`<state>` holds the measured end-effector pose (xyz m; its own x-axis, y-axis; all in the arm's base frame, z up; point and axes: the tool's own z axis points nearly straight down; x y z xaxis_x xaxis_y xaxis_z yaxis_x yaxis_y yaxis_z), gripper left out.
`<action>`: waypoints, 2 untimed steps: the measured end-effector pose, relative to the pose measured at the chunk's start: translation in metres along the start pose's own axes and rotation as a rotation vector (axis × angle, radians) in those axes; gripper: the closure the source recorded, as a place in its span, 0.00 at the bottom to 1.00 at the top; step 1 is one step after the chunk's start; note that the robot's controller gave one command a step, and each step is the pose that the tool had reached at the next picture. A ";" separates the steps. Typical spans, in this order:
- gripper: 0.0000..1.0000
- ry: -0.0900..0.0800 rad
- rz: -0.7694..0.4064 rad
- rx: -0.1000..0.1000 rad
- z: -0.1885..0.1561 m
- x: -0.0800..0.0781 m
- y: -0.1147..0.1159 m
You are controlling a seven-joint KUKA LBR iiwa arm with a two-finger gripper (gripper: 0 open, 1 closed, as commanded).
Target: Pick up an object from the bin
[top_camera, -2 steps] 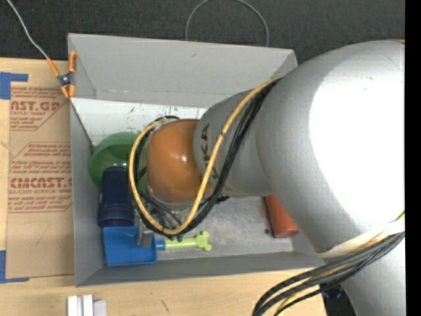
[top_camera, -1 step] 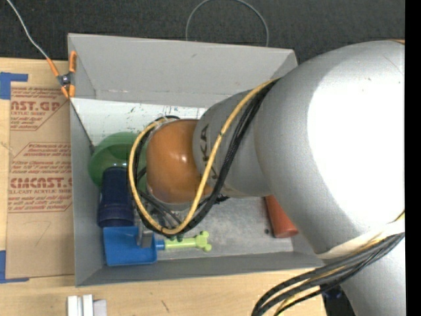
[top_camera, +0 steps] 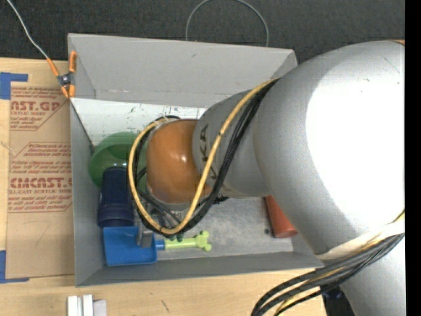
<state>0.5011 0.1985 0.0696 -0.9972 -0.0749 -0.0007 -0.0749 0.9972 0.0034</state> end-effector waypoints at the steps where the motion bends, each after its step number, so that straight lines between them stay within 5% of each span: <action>1: 1.00 0.000 0.000 0.000 0.000 0.000 0.000; 2: 1.00 0.000 0.000 0.000 0.000 0.000 0.000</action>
Offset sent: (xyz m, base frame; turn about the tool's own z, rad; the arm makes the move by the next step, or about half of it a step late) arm 0.0000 0.0000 0.0000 0.0000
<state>0.5011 0.1987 0.0696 -0.9972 -0.0751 -0.0006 -0.0751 0.9972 0.0038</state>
